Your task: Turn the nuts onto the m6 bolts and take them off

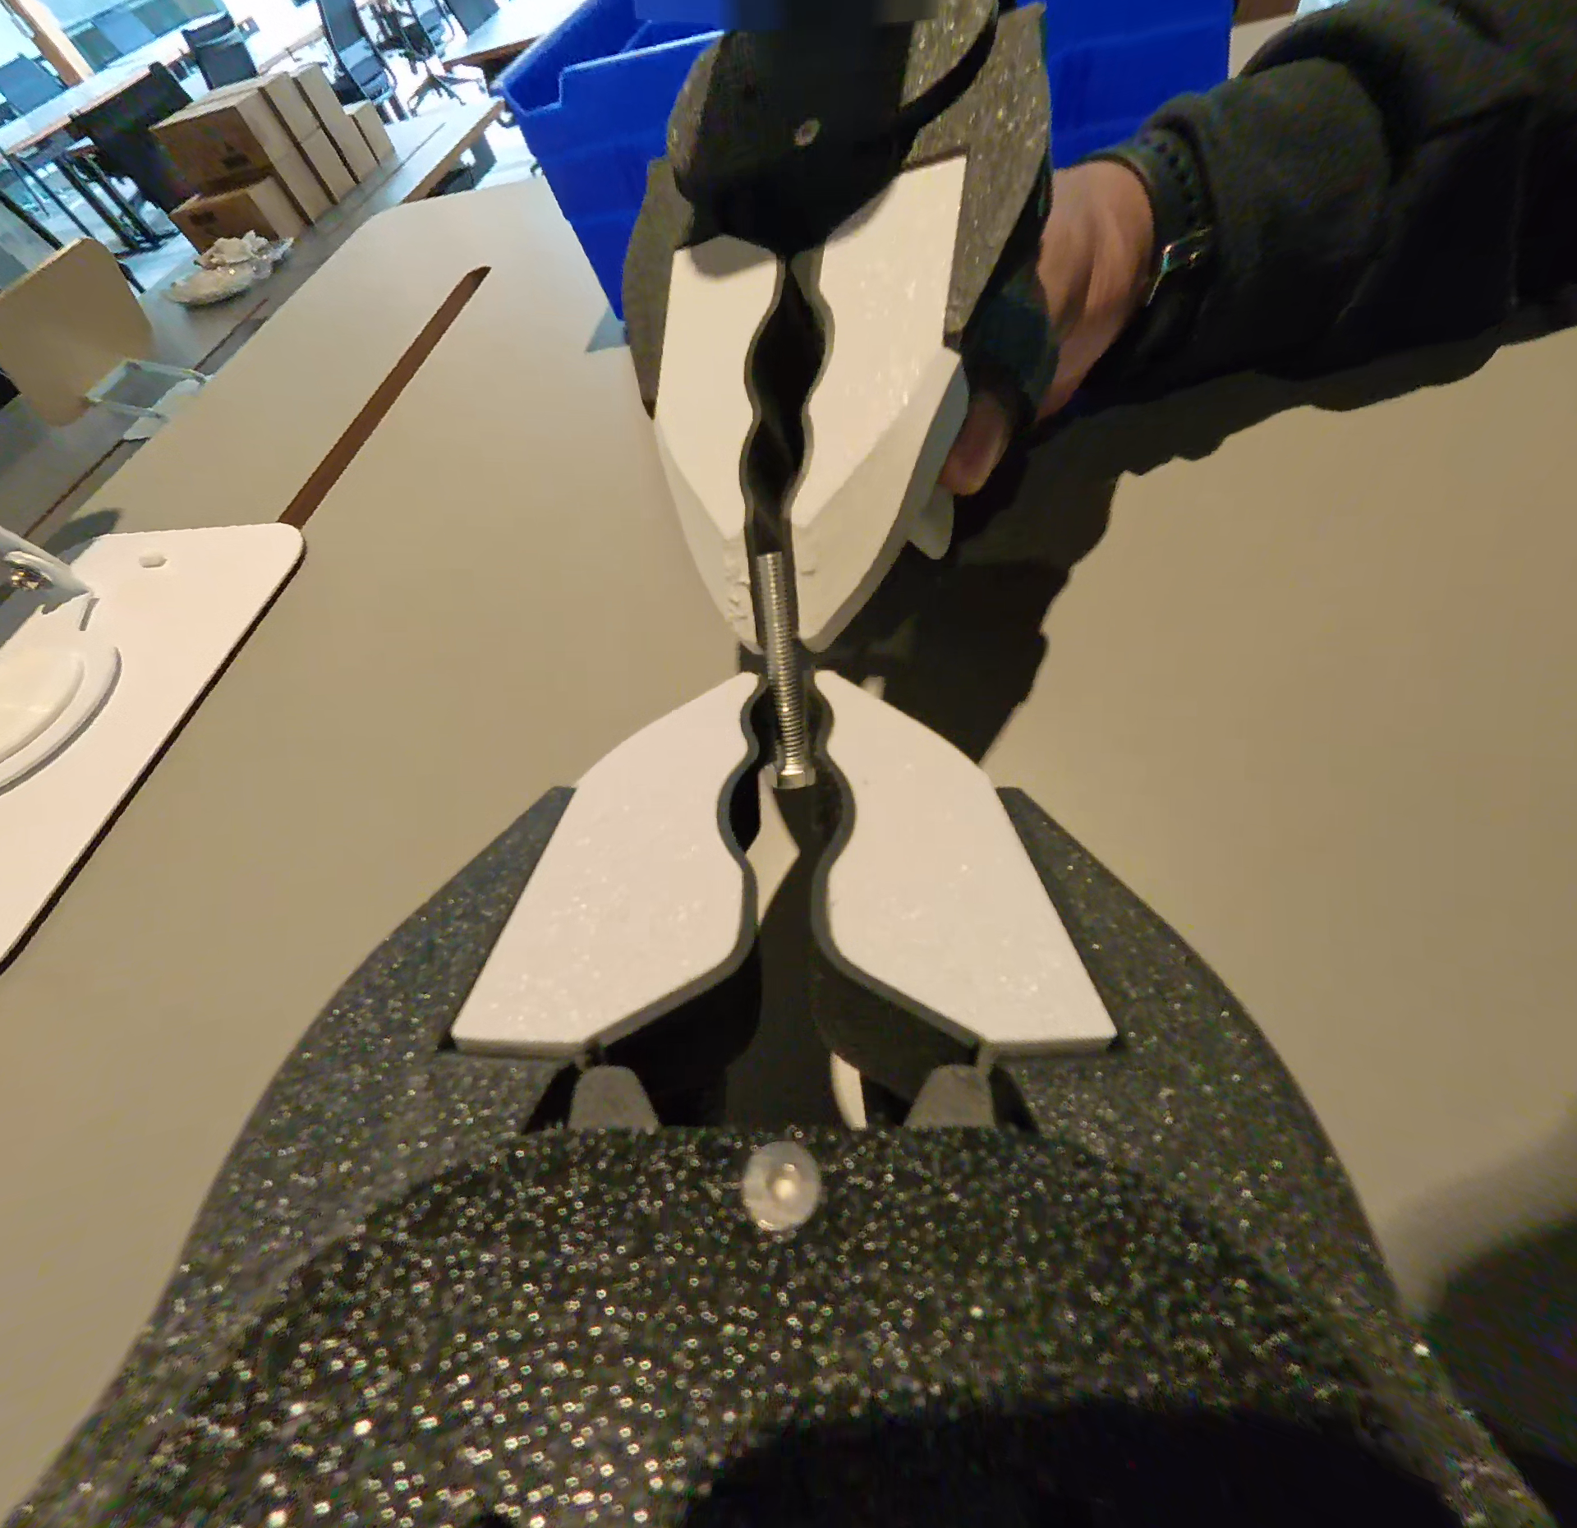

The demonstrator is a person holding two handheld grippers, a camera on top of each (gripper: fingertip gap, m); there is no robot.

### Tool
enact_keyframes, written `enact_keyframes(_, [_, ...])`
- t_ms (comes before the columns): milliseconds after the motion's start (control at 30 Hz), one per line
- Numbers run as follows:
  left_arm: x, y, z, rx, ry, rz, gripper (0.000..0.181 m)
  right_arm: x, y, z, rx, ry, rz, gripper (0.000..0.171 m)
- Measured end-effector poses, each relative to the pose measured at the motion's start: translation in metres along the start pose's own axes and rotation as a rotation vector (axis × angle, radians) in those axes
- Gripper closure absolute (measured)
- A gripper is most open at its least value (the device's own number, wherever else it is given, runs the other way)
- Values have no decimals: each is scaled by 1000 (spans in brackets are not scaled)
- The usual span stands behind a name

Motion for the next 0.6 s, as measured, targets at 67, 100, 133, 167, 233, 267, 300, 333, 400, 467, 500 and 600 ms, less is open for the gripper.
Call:
enact_keyframes(67, [1,-1,0,1,1,-9,175,0,-1,0,-12,-6,-10,166])
enact_keyframes(100, [1,-2,-1,-2,3,-15,175,1,-2,0,-20,-12,-15,166])
enact_keyframes(133, [1,-3,-2,-5,5,-22,175,1,-2,1,-30,-22,-22,166])
enact_keyframes(167, [2,-3,-3,-4,10,-29,176,1,-3,1,-42,-33,-29,166])
enact_keyframes(233, [3,-4,-5,0,21,-39,176,1,-3,3,-60,-55,-39,166])
enact_keyframes(267, [3,-4,-6,8,29,-39,176,1,-3,3,-63,-61,-40,166])
enact_keyframes(300, [3,-3,-6,13,36,-37,176,0,-2,4,-61,-63,-39,166])
enact_keyframes(333, [4,-2,-7,15,39,-32,176,0,-2,4,-57,-62,-39,166])
enact_keyframes(400, [5,-1,-7,23,41,-23,176,-2,-1,5,-49,-54,-36,165])
enact_keyframes(467, [5,2,-8,30,48,-8,176,-4,1,5,-52,-56,-31,165])
enact_keyframes(500, [5,2,-8,32,51,-4,176,-5,2,6,-59,-63,-33,165])
enact_keyframes(600, [5,4,-9,47,65,3,176,-6,3,6,-92,-92,-46,165])
Point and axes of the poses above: each gripper's, where its closed fingertips meet, x out along the fingers, y out of its top, z = x × y across the jaws, the point moved 3 cm from there along -x, back along the fingers, and after that the axes turned 13 degrees about -y, right-handed, at the moved point
